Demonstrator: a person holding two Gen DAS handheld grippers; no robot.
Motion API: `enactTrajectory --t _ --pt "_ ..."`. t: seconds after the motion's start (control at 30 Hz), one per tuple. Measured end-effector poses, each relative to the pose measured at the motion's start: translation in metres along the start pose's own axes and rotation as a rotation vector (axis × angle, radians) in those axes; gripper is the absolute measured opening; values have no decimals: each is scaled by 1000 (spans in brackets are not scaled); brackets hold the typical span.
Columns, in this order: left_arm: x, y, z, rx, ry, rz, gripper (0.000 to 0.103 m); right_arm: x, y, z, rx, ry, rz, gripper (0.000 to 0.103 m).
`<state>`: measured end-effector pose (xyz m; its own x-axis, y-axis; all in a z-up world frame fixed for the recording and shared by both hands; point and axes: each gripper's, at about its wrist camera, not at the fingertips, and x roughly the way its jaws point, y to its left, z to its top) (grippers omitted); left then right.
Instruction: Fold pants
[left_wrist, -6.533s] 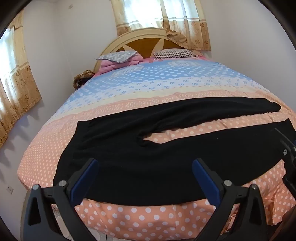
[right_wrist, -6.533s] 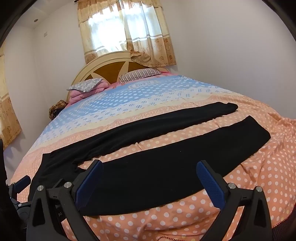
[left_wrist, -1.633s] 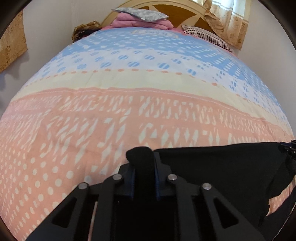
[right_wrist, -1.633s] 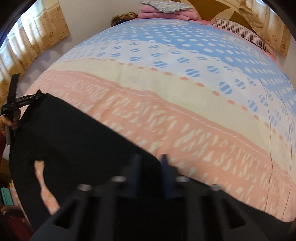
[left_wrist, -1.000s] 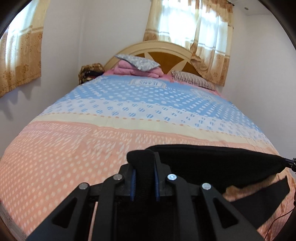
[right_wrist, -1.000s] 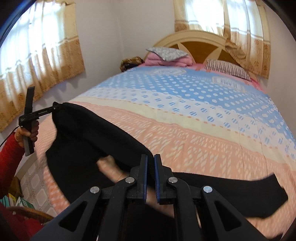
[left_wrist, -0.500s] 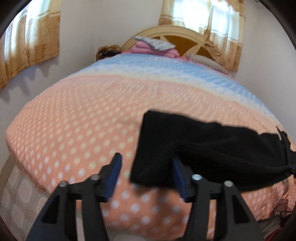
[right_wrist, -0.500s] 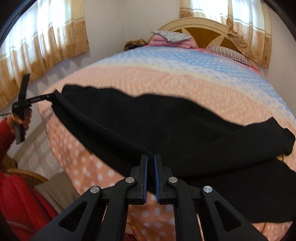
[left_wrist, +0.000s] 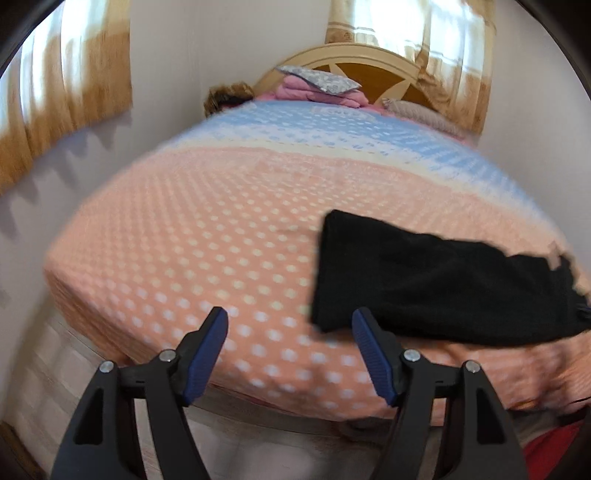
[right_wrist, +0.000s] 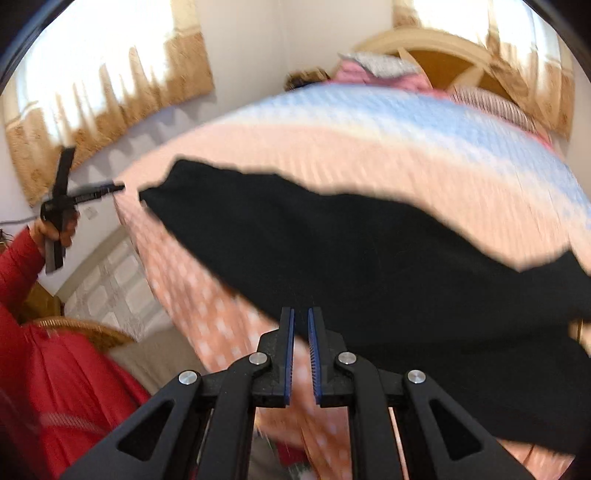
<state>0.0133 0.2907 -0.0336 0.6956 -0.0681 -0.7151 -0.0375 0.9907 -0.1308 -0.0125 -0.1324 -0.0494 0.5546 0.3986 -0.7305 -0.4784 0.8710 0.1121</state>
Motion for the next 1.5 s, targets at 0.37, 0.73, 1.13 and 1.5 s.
enactTrajectory --t 0.37,0.73,1.13,1.5 --pt "57 -48 -5 -163 151 -305 67 96 32 67 77 -98 92 8" --pt "64 -24 19 -283 -26 -244 11 133 20 28 217 -25 160 8" --pt "58 -17 5 -45 -20 -21 62 131 22 25 199 -37 138 9" --pt "23 -20 28 -66 -211 87 67 102 -19 83 324 -127 294 68"
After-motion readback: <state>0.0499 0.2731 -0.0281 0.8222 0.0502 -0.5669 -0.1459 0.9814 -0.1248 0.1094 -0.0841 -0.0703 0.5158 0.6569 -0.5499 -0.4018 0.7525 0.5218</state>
